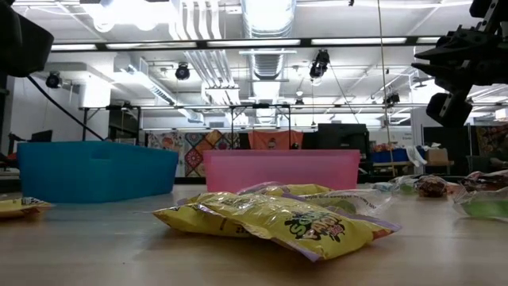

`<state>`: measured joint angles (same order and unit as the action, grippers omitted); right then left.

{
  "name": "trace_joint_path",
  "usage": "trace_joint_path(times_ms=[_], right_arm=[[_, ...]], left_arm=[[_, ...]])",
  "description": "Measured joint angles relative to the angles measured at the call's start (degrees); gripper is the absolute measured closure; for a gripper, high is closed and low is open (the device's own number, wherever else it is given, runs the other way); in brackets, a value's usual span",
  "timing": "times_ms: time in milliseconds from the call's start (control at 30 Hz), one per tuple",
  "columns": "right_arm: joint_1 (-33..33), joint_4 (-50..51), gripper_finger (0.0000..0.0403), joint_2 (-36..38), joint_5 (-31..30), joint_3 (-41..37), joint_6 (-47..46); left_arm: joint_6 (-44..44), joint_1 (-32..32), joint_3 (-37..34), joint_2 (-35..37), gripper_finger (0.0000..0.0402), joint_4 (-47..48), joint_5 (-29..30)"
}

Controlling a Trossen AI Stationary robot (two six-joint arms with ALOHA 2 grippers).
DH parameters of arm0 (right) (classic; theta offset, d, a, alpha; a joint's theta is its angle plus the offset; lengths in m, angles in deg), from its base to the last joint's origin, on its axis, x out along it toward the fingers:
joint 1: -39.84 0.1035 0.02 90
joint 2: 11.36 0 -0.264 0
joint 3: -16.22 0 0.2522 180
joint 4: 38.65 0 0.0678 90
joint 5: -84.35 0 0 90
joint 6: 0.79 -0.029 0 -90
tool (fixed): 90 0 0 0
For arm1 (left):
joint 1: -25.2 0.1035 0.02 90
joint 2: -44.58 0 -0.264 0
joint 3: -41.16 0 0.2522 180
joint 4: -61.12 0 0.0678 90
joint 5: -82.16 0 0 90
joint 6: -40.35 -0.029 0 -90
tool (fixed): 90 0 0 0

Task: Sort candy
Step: Put the yellow candy into the blue bin

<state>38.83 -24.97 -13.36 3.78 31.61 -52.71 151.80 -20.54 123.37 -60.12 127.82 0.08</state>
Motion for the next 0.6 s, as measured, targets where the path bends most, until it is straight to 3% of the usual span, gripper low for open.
trace_joint_path(times_ms=[433,600], right_arm=[[0.0,0.1,0.0364,0.0,0.0,0.0,0.4],[0.0,0.1,0.0364,0.0,0.0,0.0,0.4]], left_arm=[[-0.9,0.1,-0.8,-2.4,0.0179,-0.4,0.1],[-1.0,0.1,-0.8,-2.7,0.0228,-0.4,0.3]])
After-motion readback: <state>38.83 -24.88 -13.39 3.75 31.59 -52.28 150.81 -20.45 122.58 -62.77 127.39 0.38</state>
